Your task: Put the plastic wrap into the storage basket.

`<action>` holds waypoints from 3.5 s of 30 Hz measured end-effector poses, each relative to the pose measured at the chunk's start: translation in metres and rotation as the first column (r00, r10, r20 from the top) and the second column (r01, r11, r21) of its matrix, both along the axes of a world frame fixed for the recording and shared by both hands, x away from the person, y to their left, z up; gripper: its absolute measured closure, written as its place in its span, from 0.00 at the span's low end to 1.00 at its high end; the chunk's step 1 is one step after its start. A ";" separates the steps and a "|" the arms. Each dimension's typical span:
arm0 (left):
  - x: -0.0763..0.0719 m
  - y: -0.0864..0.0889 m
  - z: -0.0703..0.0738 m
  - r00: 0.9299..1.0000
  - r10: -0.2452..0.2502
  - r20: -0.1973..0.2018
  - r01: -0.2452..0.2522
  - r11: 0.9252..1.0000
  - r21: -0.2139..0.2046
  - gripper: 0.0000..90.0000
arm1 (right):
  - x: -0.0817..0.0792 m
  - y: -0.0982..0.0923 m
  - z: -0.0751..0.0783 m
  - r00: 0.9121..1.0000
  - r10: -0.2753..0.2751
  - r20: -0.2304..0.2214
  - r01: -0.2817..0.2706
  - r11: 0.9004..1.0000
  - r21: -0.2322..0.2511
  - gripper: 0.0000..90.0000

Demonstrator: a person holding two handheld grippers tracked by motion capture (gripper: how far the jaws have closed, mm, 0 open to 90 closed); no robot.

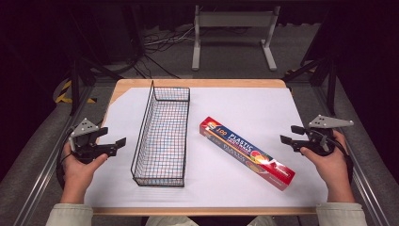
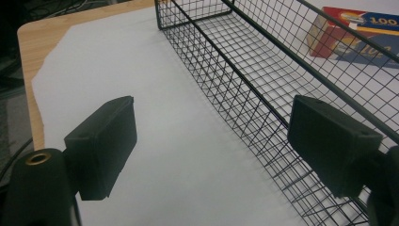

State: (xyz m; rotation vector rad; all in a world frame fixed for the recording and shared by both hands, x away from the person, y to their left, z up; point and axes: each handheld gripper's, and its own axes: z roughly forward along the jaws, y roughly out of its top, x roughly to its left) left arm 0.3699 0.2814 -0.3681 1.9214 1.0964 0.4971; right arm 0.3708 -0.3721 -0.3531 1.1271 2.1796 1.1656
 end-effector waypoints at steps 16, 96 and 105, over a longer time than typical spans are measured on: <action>0.001 -0.002 0.004 1.000 -0.002 -0.016 0.002 1.000 -0.008 0.26 | -0.008 0.022 0.010 0.997 0.009 -0.070 -0.006 0.999 0.043 0.29; -0.013 -0.007 0.005 0.997 -0.077 -0.017 0.076 0.995 -0.069 0.19 | 0.011 0.111 -0.060 0.911 0.127 -0.393 -0.264 0.910 -0.318 0.45; -0.013 -0.011 0.007 0.996 -0.082 -0.033 0.079 0.995 -0.061 0.16 | 0.011 0.113 -0.055 0.904 0.122 -0.409 -0.264 0.913 -0.311 0.45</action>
